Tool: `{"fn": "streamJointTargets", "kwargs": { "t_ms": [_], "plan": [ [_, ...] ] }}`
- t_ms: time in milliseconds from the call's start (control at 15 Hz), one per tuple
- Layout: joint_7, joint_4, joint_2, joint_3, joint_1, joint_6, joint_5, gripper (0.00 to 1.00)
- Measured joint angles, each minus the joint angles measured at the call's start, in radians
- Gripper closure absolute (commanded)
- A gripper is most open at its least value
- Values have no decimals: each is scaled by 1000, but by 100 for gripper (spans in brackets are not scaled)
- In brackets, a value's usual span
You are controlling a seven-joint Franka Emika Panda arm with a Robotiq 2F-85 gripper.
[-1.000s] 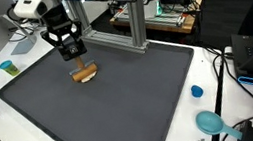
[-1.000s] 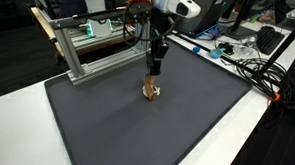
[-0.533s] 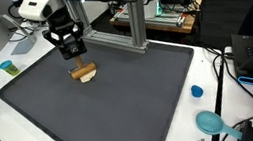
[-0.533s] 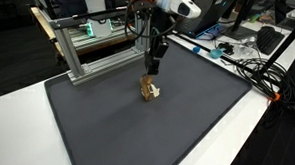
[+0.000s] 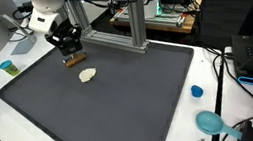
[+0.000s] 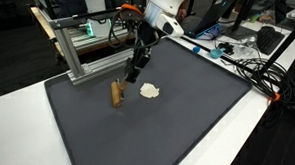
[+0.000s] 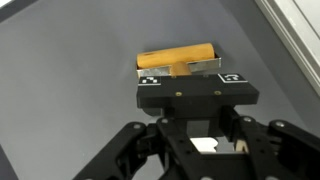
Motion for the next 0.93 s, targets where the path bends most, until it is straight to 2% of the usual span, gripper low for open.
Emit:
{"fn": "streamJointTargets", "kwargs": {
  "t_ms": [200,533,667,933],
  "plan": [
    [15,12,-2,-6,-21,-7,30,78],
    [-50,24,-78,25,-96,0,279,78],
    [-13,23,-105,29,-96,10,339,78],
    [118,23,-116,34,-62,5,341,78]
  ]
}}
